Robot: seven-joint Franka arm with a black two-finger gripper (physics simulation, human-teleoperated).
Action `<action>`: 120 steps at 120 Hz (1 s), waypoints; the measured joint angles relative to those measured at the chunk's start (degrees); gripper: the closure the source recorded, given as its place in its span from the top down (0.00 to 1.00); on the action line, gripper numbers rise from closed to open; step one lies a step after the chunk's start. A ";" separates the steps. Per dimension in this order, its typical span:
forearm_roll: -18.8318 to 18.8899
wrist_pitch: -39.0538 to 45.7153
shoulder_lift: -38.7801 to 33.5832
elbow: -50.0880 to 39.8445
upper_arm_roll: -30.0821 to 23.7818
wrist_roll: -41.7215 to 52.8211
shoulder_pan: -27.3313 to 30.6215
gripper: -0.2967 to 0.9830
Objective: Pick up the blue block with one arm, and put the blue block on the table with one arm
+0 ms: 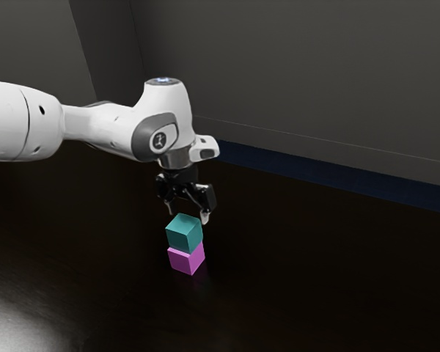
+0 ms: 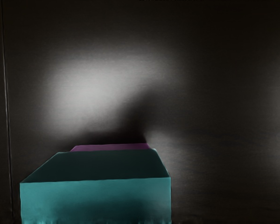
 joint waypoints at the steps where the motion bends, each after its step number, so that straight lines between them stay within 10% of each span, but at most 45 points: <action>1: 0.00 0.02 -0.07 -0.06 0.04 -0.15 0.00 0.77; 120: 1.31 12.08 -1.10 -8.17 0.65 4.06 0.10 0.77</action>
